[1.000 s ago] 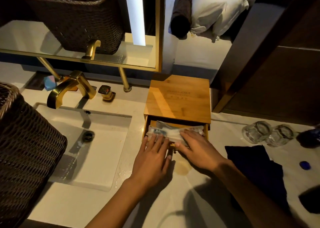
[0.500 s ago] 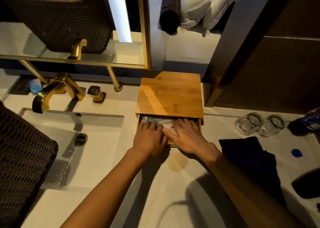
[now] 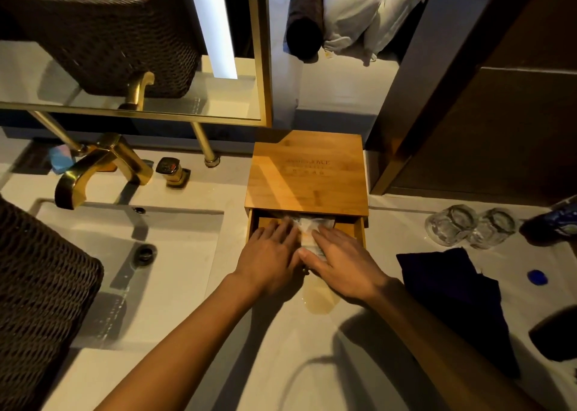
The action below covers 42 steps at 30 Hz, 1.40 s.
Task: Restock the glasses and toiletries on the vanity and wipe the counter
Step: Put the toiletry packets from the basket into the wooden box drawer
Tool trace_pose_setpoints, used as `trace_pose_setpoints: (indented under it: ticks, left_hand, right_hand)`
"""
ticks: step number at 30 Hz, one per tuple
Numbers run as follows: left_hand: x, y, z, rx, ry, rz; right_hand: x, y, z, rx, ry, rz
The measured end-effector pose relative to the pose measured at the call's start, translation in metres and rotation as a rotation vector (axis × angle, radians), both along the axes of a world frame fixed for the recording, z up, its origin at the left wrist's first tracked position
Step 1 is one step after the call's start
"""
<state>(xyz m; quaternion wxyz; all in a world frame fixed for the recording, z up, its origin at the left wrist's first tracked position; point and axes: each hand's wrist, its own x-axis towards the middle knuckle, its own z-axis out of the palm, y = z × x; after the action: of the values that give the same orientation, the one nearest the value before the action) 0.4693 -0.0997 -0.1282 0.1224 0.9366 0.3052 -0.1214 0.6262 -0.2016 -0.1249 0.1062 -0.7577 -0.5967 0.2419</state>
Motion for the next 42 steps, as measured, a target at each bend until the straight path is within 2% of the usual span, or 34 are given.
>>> trace_pose_setpoints:
  ticks: [3,8,13,20,24,29,33,37,42]
  left_hand:
    - [0.011,0.019,-0.006,0.019,0.038,-0.041]
    - [0.008,0.028,-0.014,0.072,0.023,-0.032]
    - [0.003,0.024,-0.009,0.104,-0.086,-0.088]
    - [0.006,0.026,-0.012,0.106,-0.015,-0.048]
    - [-0.002,0.014,-0.010,0.054,-0.046,-0.052]
    - [-0.001,0.008,-0.015,-0.029,0.002,-0.016]
    - [0.012,0.014,-0.018,-0.067,0.086,0.023]
    - [0.018,0.017,-0.019,-0.082,0.094,0.070]
    - [0.017,0.019,-0.018,0.045,0.029,-0.055]
  right_hand:
    - [0.003,0.013,-0.002,-0.029,0.003,0.058]
    - [0.014,0.020,-0.012,-0.086,-0.041,0.012]
    - [0.019,0.017,-0.004,-0.052,-0.114,0.050]
    - [0.017,0.012,0.002,-0.006,-0.086,0.023]
    - [0.017,0.011,0.005,0.073,-0.064,0.027]
    - [0.013,0.008,-0.004,-0.054,-0.067,0.024]
    - [0.012,0.015,-0.007,-0.097,-0.042,0.014]
    - [0.019,0.025,-0.009,-0.086,-0.005,-0.005]
    - [0.013,0.020,-0.001,0.005,-0.018,0.008]
